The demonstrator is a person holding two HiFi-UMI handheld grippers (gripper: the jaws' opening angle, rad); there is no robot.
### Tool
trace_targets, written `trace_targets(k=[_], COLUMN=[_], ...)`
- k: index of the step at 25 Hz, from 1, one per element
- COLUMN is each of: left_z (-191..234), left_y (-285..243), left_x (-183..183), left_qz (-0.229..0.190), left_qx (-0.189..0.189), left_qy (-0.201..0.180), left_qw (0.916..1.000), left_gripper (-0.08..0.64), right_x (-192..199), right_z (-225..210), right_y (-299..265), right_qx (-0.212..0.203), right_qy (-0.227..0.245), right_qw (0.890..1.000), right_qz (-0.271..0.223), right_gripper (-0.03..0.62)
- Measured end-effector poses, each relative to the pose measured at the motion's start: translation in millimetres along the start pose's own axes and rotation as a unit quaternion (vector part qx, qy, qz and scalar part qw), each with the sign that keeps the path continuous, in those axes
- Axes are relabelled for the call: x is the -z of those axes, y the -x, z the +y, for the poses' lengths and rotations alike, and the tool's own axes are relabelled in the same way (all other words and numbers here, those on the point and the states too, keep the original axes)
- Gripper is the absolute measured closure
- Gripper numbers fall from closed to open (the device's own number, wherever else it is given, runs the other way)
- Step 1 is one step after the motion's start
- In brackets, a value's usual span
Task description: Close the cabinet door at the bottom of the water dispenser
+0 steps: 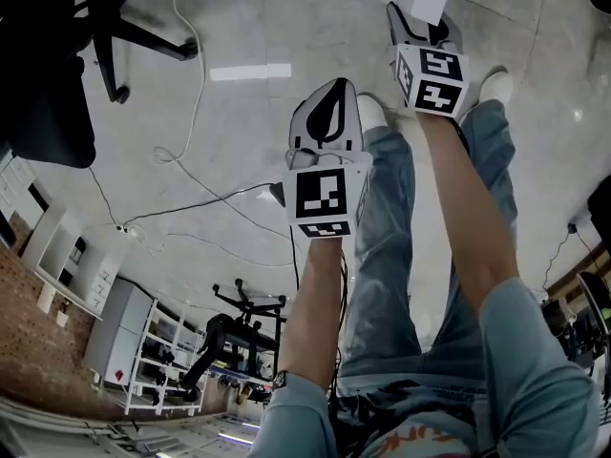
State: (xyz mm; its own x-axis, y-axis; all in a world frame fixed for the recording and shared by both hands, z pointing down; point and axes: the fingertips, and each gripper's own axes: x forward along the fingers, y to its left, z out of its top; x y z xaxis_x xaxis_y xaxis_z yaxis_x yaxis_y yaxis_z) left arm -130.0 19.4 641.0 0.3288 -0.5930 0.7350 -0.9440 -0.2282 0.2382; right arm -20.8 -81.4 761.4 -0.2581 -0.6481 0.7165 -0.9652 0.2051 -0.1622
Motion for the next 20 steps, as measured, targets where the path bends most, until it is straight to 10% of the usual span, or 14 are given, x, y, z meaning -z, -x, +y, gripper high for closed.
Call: trace_targets(k=[20], left_z=[-110], left_y=[-51], left_x=[-33], left_qz=[0.022], left_qx=[0.051], left_qy=[-0.052], left_qw=[0.9971], left_gripper=[0.549], right_x=[14], right_z=[-90], right_y=[38], right_qx=[-0.014], right_qy=[-0.001], right_qw=[1.000], right_qz=[0.010], right_gripper=[0.377])
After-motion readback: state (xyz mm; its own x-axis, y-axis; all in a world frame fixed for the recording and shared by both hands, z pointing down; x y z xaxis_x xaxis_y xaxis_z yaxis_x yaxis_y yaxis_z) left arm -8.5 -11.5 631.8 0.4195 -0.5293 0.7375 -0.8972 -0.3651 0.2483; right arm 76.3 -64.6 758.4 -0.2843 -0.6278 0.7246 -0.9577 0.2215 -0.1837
